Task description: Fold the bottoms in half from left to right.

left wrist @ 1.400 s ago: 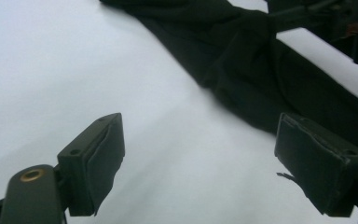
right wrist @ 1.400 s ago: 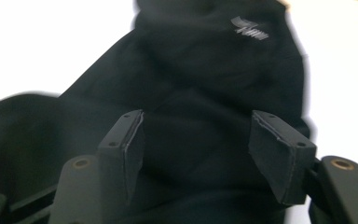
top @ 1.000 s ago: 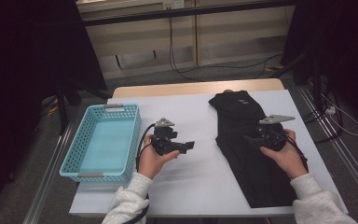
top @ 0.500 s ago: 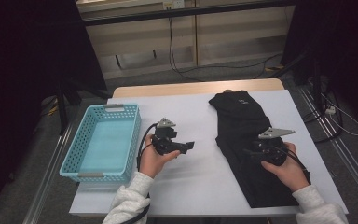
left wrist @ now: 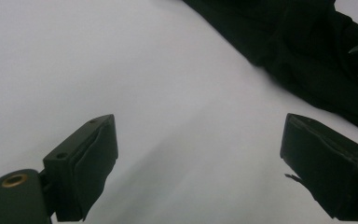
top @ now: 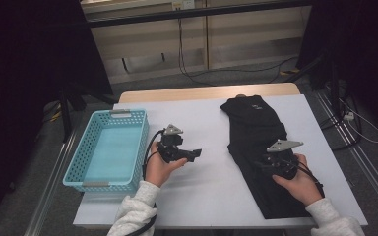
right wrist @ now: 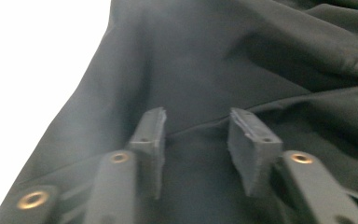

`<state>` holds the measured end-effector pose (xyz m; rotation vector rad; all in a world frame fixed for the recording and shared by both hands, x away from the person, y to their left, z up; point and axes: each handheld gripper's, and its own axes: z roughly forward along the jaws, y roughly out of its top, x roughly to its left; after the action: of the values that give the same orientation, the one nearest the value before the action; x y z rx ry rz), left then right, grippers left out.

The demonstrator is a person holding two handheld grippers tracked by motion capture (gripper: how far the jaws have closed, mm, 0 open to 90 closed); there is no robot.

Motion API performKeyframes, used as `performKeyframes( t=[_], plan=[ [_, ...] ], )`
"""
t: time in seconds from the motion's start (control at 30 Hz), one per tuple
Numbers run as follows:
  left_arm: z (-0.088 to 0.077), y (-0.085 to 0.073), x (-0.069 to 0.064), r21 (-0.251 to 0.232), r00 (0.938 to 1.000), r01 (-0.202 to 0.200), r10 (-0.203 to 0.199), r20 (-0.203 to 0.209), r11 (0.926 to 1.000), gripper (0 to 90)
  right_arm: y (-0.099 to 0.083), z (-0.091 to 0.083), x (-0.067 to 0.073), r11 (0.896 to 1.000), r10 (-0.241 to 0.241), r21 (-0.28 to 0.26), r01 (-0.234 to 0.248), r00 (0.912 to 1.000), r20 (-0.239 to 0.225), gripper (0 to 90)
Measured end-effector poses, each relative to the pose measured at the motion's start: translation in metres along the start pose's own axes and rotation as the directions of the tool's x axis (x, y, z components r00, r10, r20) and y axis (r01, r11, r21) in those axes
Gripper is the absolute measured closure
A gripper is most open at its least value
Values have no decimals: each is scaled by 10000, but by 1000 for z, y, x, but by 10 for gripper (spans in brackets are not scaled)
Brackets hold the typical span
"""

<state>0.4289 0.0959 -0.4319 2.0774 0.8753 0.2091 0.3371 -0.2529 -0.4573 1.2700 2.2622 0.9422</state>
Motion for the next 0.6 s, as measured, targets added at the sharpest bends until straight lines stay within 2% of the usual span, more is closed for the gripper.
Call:
performKeyframes(
  t=[0.1, 0.37, 0.57, 0.6],
  plan=[
    [-1, 0, 1, -119, 9999, 152, -153, -49, 9998, 98, -1, 0, 1, 10000, -1, -49, 1, 10000, -99, 675],
    [0, 1, 0, -115, 10000, -29, 28, -36, 9999, 97, -5, -3, -5, 9998, 141, -128, -144, 9997, -222, 861],
    [-1, 2, 0, -23, 9999, -57, 57, -116, 10000, 96, -5, -7, -8, 9998, 128, -148, -131, 9996, -250, 890],
    [0, 2, -1, -124, 9999, 29, -30, -105, 9999, 97, -6, -9, -9, 9996, 196, -209, -202, 9994, -281, 891]
  ],
)
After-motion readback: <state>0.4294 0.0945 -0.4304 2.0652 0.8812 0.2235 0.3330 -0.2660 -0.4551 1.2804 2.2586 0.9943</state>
